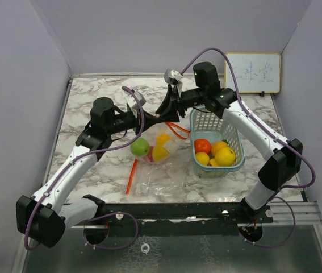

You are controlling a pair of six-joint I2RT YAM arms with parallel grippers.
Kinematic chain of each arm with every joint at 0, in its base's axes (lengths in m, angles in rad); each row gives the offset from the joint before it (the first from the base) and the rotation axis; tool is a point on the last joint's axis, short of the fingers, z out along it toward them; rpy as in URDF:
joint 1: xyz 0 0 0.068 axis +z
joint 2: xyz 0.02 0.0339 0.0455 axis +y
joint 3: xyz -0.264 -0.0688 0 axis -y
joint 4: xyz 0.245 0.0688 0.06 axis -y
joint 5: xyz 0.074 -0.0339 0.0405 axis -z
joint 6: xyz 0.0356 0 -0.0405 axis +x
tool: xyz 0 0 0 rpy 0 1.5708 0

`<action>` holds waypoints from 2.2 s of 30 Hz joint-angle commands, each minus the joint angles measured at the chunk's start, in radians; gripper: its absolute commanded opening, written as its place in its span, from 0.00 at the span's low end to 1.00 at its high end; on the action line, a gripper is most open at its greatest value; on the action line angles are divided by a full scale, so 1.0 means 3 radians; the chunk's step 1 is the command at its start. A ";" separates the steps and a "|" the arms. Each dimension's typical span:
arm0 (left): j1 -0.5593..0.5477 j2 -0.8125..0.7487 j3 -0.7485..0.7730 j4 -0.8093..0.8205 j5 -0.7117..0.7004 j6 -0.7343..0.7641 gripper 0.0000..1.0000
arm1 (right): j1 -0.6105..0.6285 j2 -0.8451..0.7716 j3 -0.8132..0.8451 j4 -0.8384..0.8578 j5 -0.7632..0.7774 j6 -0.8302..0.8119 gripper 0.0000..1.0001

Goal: Place the food in the zip-top bag and seal the zipper
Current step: Zip the zipper food storage bag.

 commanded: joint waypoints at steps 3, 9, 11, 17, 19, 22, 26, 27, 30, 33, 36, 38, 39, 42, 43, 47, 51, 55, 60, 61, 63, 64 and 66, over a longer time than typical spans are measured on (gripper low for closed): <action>0.0014 0.0036 0.0182 0.0083 0.0036 -0.0014 0.00 | 0.0019 0.0048 0.0024 0.0170 0.0024 0.0068 0.26; 0.0016 0.0017 0.0226 -0.0030 -0.0070 0.0083 0.00 | 0.0019 0.0044 0.0013 0.0077 0.0148 0.0064 0.07; 0.0037 -0.0001 0.0275 -0.0138 -0.0138 0.0171 0.00 | 0.0014 0.0043 -0.0005 0.0006 0.0237 0.0047 0.05; 0.0155 -0.0135 0.0428 -0.0449 -0.0395 0.0427 0.00 | -0.0008 -0.0028 -0.0111 -0.0057 0.0509 0.0013 0.02; 0.0224 -0.0205 0.0451 -0.0492 -0.0498 0.0481 0.00 | -0.0026 -0.0034 -0.0142 -0.0069 0.0541 0.0007 0.03; 0.0303 -0.0281 0.0481 -0.0545 -0.0660 0.0555 0.00 | -0.0042 -0.0041 -0.0183 -0.0069 0.0580 0.0007 0.03; 0.0367 -0.0355 0.0498 -0.0580 -0.0749 0.0616 0.00 | -0.0057 -0.0065 -0.0238 -0.0079 0.0613 0.0017 0.03; 0.0370 -0.0366 0.0498 -0.0587 -0.0747 0.0621 0.00 | -0.0058 -0.0076 -0.0266 -0.0079 0.0616 0.0017 0.02; 0.0373 -0.0393 0.0536 -0.0654 -0.0882 0.0705 0.00 | -0.0063 -0.0101 -0.0347 -0.0138 0.0716 -0.0001 0.03; 0.0379 -0.0424 0.0592 -0.0647 -0.1419 0.0792 0.00 | -0.0067 -0.0165 -0.0479 -0.0161 0.0818 -0.0011 0.02; 0.0390 -0.0438 0.0657 -0.0628 -0.1790 0.0930 0.00 | -0.0068 -0.0229 -0.0589 -0.0152 0.0909 0.0013 0.03; 0.0390 -0.0434 0.0689 -0.0624 -0.1964 0.0978 0.00 | -0.0070 -0.0245 -0.0632 -0.0164 0.0973 0.0017 0.02; 0.0391 -0.0435 0.0693 -0.0611 -0.2064 0.0997 0.00 | -0.0073 -0.0244 -0.0646 -0.0175 0.0997 0.0017 0.02; 0.0387 -0.0438 0.0679 -0.0565 -0.2337 0.1050 0.00 | -0.0073 -0.0251 -0.0697 -0.0222 0.1116 0.0018 0.03; 0.0389 -0.0442 0.0677 -0.0551 -0.2413 0.1054 0.00 | -0.0073 -0.0256 -0.0719 -0.0231 0.1180 0.0020 0.02; 0.0393 -0.0436 0.0670 -0.0522 -0.2505 0.1081 0.00 | -0.0074 -0.0276 -0.0751 -0.0245 0.1430 0.0037 0.02; 0.0395 -0.0430 0.0653 -0.0501 -0.2532 0.1076 0.00 | -0.0073 -0.0236 -0.0714 -0.0305 0.1657 0.0029 0.03; 0.0396 -0.0420 0.0640 -0.0483 -0.2544 0.1071 0.00 | -0.0073 -0.0190 -0.0661 -0.0378 0.1833 0.0025 0.02; 0.0394 -0.0407 0.0617 -0.0455 -0.2543 0.1050 0.00 | -0.0073 -0.0169 -0.0477 -0.0345 0.1888 0.0155 0.31; 0.0396 -0.0396 0.0600 -0.0432 -0.2576 0.1025 0.00 | -0.0073 -0.0176 -0.0423 -0.0302 0.1919 0.0220 0.45; 0.0394 -0.0357 0.0567 -0.0385 -0.2769 0.0938 0.00 | -0.0073 -0.0193 -0.0305 -0.0209 0.1978 0.0379 0.75; 0.0392 -0.0328 0.0560 -0.0358 -0.2912 0.0891 0.00 | -0.0073 -0.0198 -0.0240 -0.0179 0.2004 0.0446 0.93; 0.0399 -0.0268 0.0556 -0.0336 -0.3215 0.0827 0.00 | -0.0073 -0.0169 -0.0095 -0.0183 0.2083 0.0565 1.00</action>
